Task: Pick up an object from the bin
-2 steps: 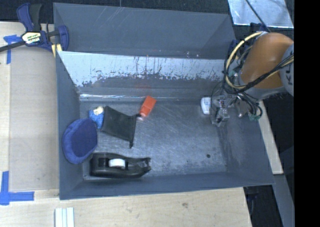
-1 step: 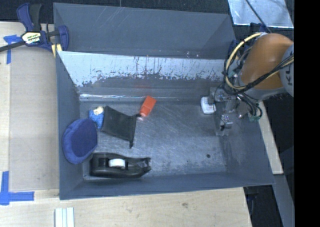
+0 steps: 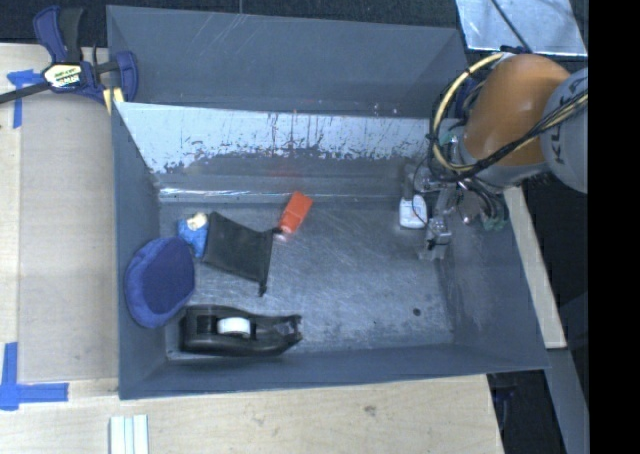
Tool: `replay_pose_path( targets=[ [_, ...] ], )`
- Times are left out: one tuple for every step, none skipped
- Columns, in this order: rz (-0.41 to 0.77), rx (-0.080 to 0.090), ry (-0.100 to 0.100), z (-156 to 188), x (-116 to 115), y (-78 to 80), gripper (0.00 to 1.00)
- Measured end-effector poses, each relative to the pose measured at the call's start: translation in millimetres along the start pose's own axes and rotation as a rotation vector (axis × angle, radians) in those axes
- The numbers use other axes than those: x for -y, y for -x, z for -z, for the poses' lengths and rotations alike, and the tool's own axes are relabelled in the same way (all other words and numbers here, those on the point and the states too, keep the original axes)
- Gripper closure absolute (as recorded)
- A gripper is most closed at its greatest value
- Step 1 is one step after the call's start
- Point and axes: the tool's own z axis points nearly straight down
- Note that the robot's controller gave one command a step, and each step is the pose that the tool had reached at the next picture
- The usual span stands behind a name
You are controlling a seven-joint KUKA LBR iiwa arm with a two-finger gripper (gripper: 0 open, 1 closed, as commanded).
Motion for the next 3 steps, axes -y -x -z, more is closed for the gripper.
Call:
replay_pose_path(
  targets=[
    [-0.001,-0.004,0.0,0.4,0.9,-1.2,1.0],
    [-0.001,-0.004,0.001,0.0,0.4,-0.9,0.0],
    [-0.001,0.0,-0.001,2.0,0.9,0.2,1.0]
  ],
)
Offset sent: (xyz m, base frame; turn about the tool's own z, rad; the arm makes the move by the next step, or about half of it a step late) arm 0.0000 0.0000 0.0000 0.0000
